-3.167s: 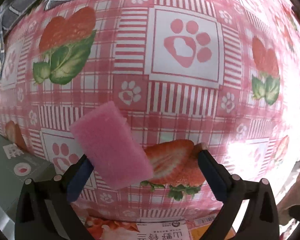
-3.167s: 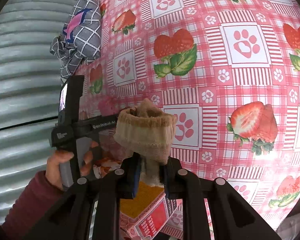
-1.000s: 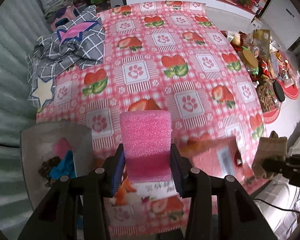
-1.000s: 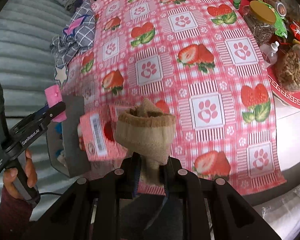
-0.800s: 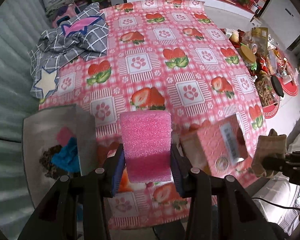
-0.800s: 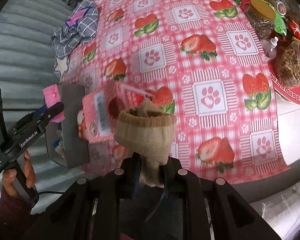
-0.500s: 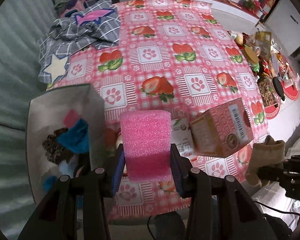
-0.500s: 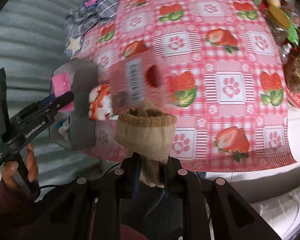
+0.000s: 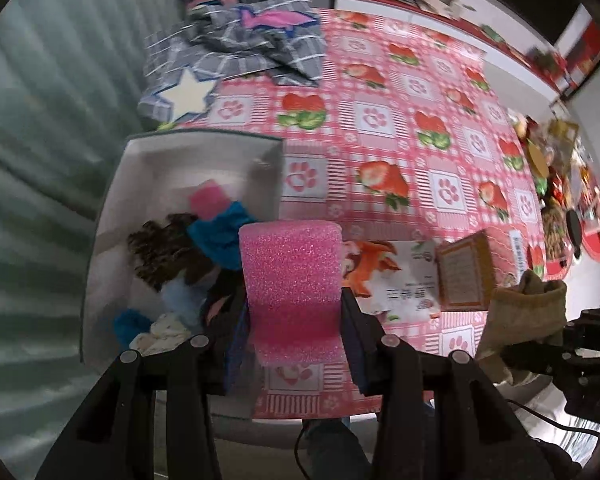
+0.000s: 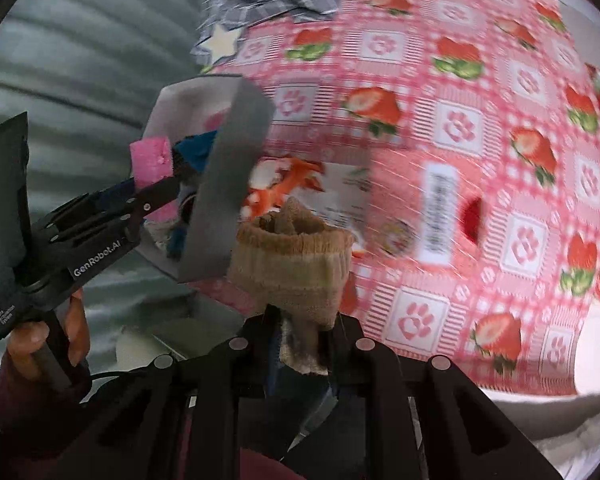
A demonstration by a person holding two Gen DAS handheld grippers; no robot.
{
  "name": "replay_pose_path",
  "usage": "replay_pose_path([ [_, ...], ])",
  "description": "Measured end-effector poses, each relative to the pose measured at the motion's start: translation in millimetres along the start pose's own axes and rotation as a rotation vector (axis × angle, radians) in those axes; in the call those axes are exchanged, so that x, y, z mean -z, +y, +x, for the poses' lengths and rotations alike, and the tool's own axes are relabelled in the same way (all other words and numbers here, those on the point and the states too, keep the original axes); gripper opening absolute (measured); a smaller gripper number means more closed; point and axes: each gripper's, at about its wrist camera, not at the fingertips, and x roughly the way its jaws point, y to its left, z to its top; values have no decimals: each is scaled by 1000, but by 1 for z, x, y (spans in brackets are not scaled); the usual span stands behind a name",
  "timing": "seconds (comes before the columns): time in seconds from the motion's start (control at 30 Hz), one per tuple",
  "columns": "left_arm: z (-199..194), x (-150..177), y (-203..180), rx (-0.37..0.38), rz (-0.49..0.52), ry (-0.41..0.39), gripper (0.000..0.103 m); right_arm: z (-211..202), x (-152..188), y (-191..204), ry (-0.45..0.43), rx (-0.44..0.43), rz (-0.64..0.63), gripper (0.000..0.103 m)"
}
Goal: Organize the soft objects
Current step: 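Carry the pink sponge and beige sock over the white box with both grippers, then open both grippers to drop the sponge and sock into the box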
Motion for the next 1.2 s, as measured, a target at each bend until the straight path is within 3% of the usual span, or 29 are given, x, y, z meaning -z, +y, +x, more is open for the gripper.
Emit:
replay_pose_path([
  [0.3,-4,10,59,-44,-166,-5,46,20,-38,62,42,-4,-167,20],
  [0.57,-1,20,101,-99,-279,-4,48,39,-86,132,28,-6,-305,20],
  [0.63,-3,23,107,-134,-300,-16,64,43,-98,149,13,1,-338,20],
  [0.67,-5,24,110,-160,-309,-23,81,45,-102,154,9,2,-345,20],
  [0.7,-8,26,114,-176,-318,-39,85,46,-107,159,3,5,-353,24],
  [0.77,-10,27,117,-200,-316,-47,87,50,-116,170,0,8,-369,51],
  [0.8,-9,27,118,-208,-312,-31,88,51,-119,173,-5,8,-373,80],
  [0.83,-6,28,120,-196,-313,-14,88,51,-123,177,-19,17,-377,93],
  [0.97,-5,30,126,-152,-349,-12,88,51,-129,186,-45,57,-402,93],
  [1.03,-8,31,126,-169,-361,-30,88,51,-130,187,-55,78,-408,103],
  [1.2,-10,31,131,-133,-393,-28,88,50,-130,186,-82,146,-431,103],
])
